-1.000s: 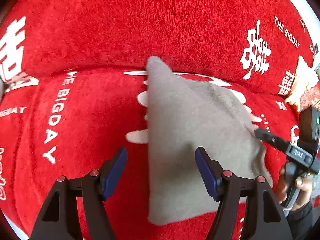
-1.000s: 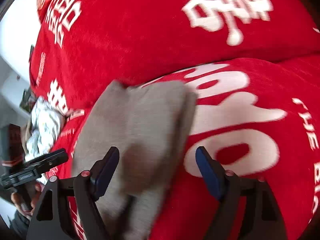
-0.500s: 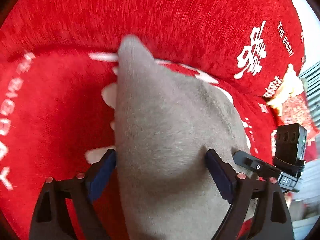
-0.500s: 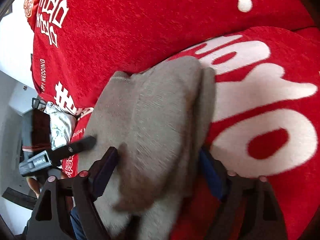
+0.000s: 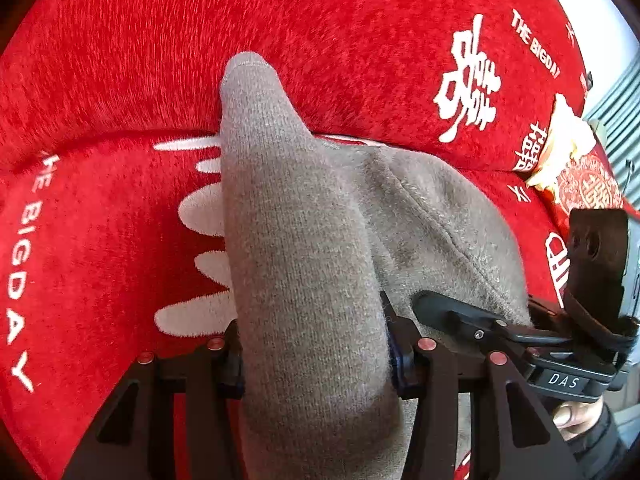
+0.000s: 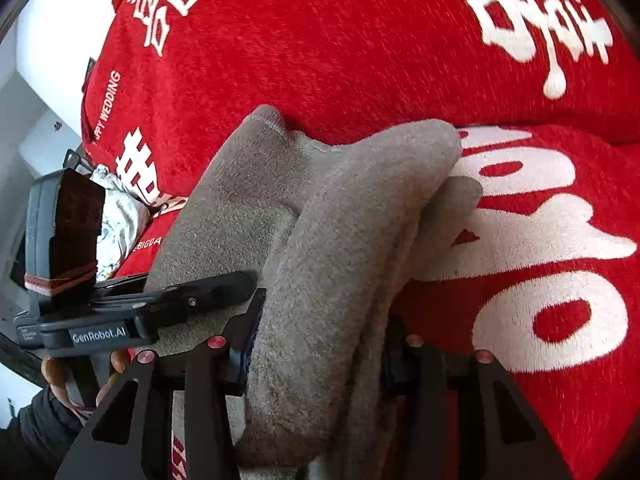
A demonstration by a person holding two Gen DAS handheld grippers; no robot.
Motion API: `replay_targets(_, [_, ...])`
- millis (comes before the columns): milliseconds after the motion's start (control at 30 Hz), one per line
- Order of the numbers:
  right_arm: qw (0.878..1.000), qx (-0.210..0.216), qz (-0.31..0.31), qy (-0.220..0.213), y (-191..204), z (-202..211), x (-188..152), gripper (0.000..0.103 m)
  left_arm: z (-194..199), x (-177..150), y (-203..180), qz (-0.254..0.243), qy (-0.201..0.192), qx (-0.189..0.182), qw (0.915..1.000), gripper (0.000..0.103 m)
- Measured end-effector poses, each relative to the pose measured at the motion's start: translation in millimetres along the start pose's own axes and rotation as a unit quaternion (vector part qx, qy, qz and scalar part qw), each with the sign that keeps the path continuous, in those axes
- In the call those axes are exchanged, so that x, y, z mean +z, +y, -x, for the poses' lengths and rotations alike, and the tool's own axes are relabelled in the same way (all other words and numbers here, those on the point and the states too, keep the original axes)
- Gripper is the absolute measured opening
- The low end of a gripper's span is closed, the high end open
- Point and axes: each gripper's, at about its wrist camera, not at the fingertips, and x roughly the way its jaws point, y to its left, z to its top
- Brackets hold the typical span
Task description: Fold small clothes
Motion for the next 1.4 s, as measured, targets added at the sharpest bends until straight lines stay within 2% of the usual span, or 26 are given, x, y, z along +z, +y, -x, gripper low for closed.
replay_targets(300, [1.0, -0.009, 0.025, -0.001, 29.3, 13.8, -13.3, 0.049, 32.4, -25.5, -2.9, -0.011, -0.02, 0.019, 0.9996, 0.051])
replay_targets(733, [0.998, -0.009, 0.054, 0.004, 76.7, 26.1, -50.0, 0.049, 79.6, -78.8, 13.0, 0.004, -0.036, 0.023, 0.9991, 0.051])
replay_targets(1400, [0.995, -0.015, 0.092, 0.018, 126.6, 34.1, -103.0, 0.049, 118.6, -145.3, 32.4, 0.026, -0.05, 0.024, 0.9981, 0.051])
